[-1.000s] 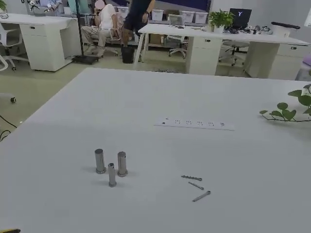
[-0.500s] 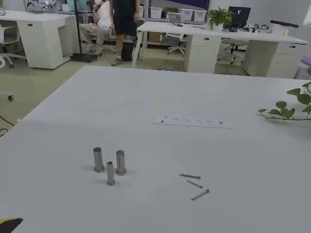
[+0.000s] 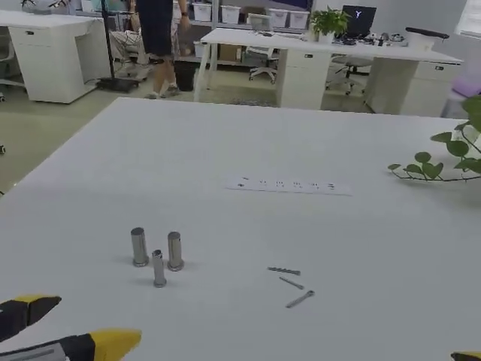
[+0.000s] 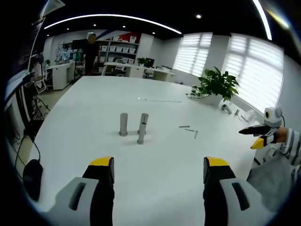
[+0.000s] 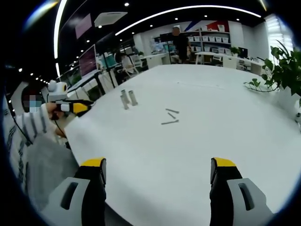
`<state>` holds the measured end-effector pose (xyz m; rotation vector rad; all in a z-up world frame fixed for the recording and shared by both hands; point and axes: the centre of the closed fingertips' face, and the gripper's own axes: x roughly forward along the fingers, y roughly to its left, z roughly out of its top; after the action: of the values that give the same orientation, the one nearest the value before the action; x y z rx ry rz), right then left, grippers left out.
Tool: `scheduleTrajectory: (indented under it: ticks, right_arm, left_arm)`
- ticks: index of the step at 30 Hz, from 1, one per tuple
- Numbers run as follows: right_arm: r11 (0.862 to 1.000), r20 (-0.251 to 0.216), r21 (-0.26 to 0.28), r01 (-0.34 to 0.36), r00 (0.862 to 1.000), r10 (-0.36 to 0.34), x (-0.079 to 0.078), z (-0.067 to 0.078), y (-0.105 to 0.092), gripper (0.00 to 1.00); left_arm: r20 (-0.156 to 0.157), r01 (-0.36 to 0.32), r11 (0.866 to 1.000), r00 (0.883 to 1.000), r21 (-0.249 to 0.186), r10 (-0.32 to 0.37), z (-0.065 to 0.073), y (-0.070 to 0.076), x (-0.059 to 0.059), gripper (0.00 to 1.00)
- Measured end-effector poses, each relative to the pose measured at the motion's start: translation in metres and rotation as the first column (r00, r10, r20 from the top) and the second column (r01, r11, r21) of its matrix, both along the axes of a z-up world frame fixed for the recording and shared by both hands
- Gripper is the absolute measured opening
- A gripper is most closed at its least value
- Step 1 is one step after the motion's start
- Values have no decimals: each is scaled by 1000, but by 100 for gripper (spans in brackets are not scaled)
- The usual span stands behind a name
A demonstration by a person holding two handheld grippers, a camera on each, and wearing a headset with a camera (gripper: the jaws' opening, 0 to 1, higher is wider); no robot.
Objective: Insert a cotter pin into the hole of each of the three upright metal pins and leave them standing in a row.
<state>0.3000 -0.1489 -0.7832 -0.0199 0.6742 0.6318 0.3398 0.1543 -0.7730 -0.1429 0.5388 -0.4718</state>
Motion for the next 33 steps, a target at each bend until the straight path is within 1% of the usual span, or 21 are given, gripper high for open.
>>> scheduleTrajectory:
  ticks: [3,7,9,13,16,19,21,25,28,29,33]
  right_arm:
    - [1000,-7,-2,5,1000,-5,0,-2,-2,93]
    - [1000,-11,-1,13,1000,-13,-1,-3,-2,93]
    - [1000,-10,2,15,1000,-15,0,-3,-2,93]
    - [1000,-9,4,18,1000,-18,0,-2,-1,93]
    - [1000,-16,3,18,1000,-18,0,-4,-2,93]
    - [1000,-17,-2,18,1000,-18,0,-5,-4,93]
    - [1000,-17,-4,21,1000,-21,0,-4,-7,93]
    - [1000,-19,-9,29,999,-29,-1,-4,-10,93]
    - [999,-21,-10,33,999,-33,-1,-4,-10,93]
    - [999,-21,-10,33,999,-33,-1,-4,-10,93]
    - [999,-24,-13,33,999,-33,-2,-5,-10,93]
  left_arm:
    - [-7,6,1000,1000,6,-6,-3,-1,6,75]
    - [-14,3,1000,1000,-19,-3,-5,-2,16,72]
    - [-12,0,1000,1000,-22,0,-5,-2,21,71]
    - [-9,-1,1000,1000,-14,1,-5,-1,31,69]
    - [-7,7,1000,1000,-4,-7,-8,-1,40,68]
    - [-6,12,1000,1000,9,-12,-10,-1,46,66]
    - [-10,15,1000,1000,16,-15,-14,-1,52,64]
    - [-14,-3,1000,1000,15,4,-16,2,63,60]
    - [2,10,1000,1000,29,-10,-14,-2,71,57]
    - [3,14,999,1000,31,-14,-15,-3,73,55]
    - [0,27,999,1000,41,-27,-20,-9,83,54]
